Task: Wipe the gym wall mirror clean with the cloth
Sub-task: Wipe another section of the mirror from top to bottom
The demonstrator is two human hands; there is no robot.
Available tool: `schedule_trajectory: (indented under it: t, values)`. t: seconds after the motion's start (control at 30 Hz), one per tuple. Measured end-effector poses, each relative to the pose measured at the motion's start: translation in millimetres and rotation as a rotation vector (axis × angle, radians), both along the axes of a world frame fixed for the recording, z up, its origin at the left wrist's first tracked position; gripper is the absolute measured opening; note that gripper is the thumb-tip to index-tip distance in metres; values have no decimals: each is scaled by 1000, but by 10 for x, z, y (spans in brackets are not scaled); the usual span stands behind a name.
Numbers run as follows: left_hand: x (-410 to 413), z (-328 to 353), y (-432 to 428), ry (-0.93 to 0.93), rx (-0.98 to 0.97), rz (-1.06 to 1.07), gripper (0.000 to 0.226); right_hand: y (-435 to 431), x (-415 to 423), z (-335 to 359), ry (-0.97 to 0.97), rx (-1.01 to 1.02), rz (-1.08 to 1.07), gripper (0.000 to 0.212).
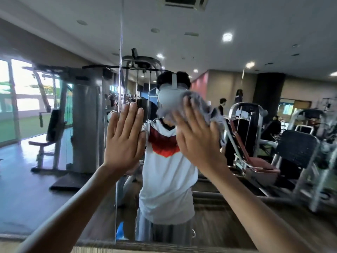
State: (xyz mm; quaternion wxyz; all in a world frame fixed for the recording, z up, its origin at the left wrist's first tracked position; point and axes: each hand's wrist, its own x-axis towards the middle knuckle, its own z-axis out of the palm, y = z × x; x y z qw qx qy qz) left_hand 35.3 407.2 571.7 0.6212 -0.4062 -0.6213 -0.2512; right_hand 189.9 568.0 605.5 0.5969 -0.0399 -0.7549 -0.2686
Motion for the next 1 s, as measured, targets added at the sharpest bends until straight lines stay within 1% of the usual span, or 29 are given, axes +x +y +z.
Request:
schedule_trajectory:
  t: [0.03,0.1,0.13,0.17,0.23,0.27,0.33,0.43,0.5,0.53,0.57,0.6,0.67,0.7,0.73,0.8,0.9,1.0]
  values:
    - [8,-78,-2,-1,-8,-5,56,15,57,-227,-113,92,2,53]
    - [17,-232,3,-1,-33,7,57,202,281,-664,-332,333,-61,59]
    - [24,-298,10,-3,-54,23,57,346,424,-790,-380,400,-91,60]
    - [39,-356,19,-8,-69,42,57,470,542,-829,-358,387,-102,60]
    - [64,-389,35,-12,-62,74,57,561,598,-681,-201,194,-82,55]
    - [74,-391,37,-17,-59,76,57,519,550,-556,-109,77,-62,51]
    - [77,-380,37,-14,-55,60,57,304,375,-325,18,-79,-48,47]
    - [80,-390,31,-6,-52,38,56,21,123,-246,114,-197,-43,47]
    - [95,-428,37,-2,-38,31,56,-65,18,-427,127,-202,-19,50]
    - [101,-459,39,-4,-34,25,55,-100,-8,-602,92,-182,-4,54]
    - [107,-508,36,-8,-32,19,55,-128,-5,-833,15,-143,6,59]
    - [109,-566,29,-10,-35,16,55,-122,21,-1119,-103,-72,6,63]
    - [112,-713,6,-18,-54,3,54,51,197,-1677,-342,158,-54,57]
    - [100,-797,-13,-21,-73,-2,54,177,317,-1828,-406,231,-77,52]
    - [95,-870,-17,-16,-87,0,54,281,427,-1843,-411,253,-87,50]
    - [76,-975,-15,-15,-94,18,53,360,501,-1628,-302,181,-79,49]
    - [88,-1017,8,-19,-69,7,52,149,354,-1245,-80,-46,-45,46]
    - [94,-1031,11,-22,-56,-16,52,-103,110,-1238,16,-165,-27,50]
